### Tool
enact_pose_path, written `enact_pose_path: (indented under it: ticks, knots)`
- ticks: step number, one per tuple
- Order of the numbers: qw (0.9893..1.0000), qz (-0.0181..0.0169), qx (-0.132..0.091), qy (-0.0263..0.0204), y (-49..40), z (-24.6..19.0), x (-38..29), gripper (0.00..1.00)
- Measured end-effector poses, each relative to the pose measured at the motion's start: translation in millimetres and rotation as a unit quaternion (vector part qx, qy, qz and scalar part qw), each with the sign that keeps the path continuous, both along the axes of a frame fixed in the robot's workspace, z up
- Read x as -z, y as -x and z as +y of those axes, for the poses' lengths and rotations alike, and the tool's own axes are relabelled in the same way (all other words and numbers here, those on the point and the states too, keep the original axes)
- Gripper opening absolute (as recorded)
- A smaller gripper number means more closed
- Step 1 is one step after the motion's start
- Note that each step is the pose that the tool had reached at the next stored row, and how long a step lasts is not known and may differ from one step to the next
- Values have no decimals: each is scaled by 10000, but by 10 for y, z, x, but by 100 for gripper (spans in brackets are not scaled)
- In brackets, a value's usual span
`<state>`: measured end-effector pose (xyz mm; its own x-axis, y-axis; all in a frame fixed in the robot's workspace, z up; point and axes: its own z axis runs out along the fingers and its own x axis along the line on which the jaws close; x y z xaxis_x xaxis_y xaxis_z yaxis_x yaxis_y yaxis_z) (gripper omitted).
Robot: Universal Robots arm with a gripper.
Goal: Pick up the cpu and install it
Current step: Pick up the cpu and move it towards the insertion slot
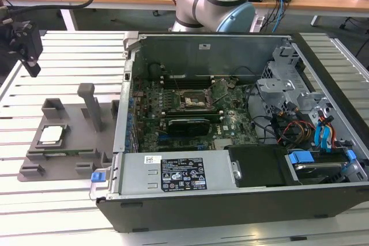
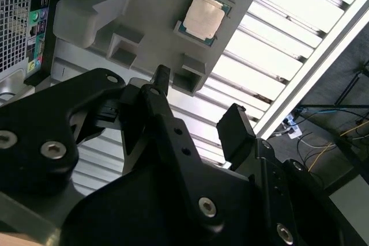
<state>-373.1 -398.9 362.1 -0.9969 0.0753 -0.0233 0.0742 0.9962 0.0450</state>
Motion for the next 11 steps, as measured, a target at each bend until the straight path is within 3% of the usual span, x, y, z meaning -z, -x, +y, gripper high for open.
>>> enact_pose_path:
  ticks: [11]
  knots:
    - [10000, 0, 0, 0, -13, 0, 115, 60]
